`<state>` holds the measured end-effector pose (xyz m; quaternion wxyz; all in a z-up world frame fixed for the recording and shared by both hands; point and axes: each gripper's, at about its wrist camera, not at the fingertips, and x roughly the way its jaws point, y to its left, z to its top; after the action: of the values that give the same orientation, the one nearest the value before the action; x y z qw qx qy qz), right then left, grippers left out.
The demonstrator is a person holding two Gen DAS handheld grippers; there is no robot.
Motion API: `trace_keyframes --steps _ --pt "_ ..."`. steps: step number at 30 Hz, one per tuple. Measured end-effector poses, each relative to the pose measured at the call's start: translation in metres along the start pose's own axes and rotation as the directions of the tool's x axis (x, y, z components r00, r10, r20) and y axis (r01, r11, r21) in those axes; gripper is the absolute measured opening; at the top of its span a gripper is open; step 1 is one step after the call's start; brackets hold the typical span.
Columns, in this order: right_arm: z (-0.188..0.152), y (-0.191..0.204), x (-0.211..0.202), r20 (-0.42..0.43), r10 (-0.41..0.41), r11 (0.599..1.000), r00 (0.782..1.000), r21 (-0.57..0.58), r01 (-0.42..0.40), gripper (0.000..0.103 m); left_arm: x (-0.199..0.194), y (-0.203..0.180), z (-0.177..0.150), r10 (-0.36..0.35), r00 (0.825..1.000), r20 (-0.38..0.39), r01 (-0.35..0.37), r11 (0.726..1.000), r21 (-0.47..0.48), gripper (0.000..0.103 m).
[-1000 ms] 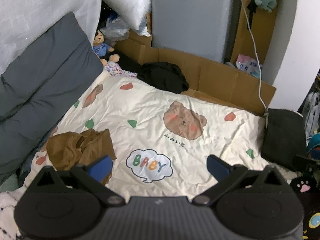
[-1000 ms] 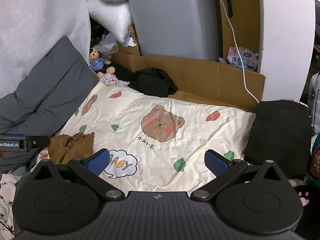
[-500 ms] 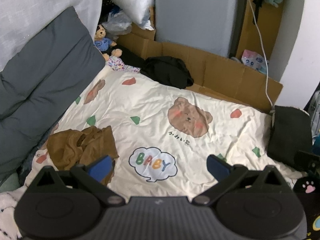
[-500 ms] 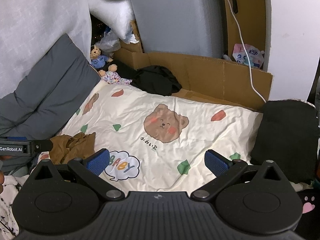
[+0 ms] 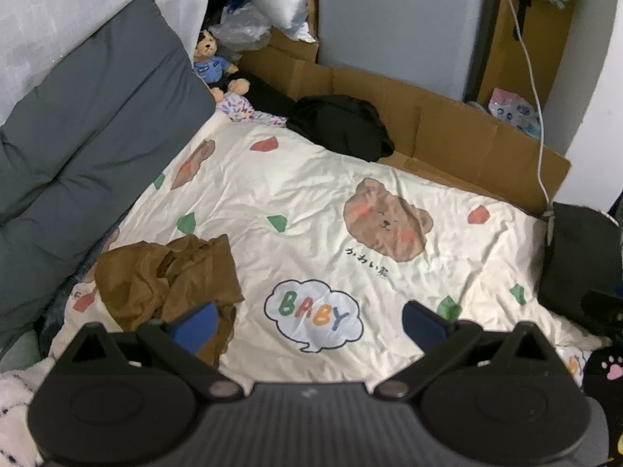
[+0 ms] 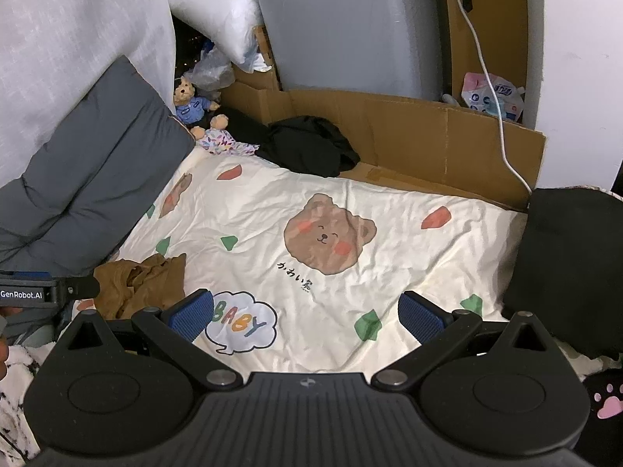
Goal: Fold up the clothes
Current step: 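Move both tools toward the crumpled brown T-shirt on the duvet, then close the left gripper on the brown T-shirt and lift it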
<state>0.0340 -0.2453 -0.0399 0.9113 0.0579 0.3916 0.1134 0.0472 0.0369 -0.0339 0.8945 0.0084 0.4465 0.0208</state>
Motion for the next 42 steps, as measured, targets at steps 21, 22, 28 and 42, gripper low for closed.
trace_keyframes --steps 21,22,28,42 --pt "0.027 0.029 0.037 -0.003 0.063 0.998 0.998 -0.03 -0.063 0.103 0.041 0.081 0.04 0.029 1.0 -0.003 -0.029 0.999 -0.033 0.102" --pt "0.026 0.03 0.039 -0.004 0.065 0.997 0.998 -0.031 -0.065 0.103 0.043 0.087 0.041 0.03 1.0 -0.001 -0.03 0.999 -0.039 0.102" --pt "0.024 0.036 0.048 -0.012 0.076 0.996 0.997 -0.041 -0.076 0.103 0.055 0.12 0.043 0.039 0.999 -0.004 -0.039 0.998 -0.053 0.102" --pt "0.035 0.047 0.098 -0.057 0.079 0.996 0.995 -0.048 -0.081 0.103 0.1 0.205 0.031 0.113 0.993 -0.036 -0.117 0.982 -0.147 0.091"
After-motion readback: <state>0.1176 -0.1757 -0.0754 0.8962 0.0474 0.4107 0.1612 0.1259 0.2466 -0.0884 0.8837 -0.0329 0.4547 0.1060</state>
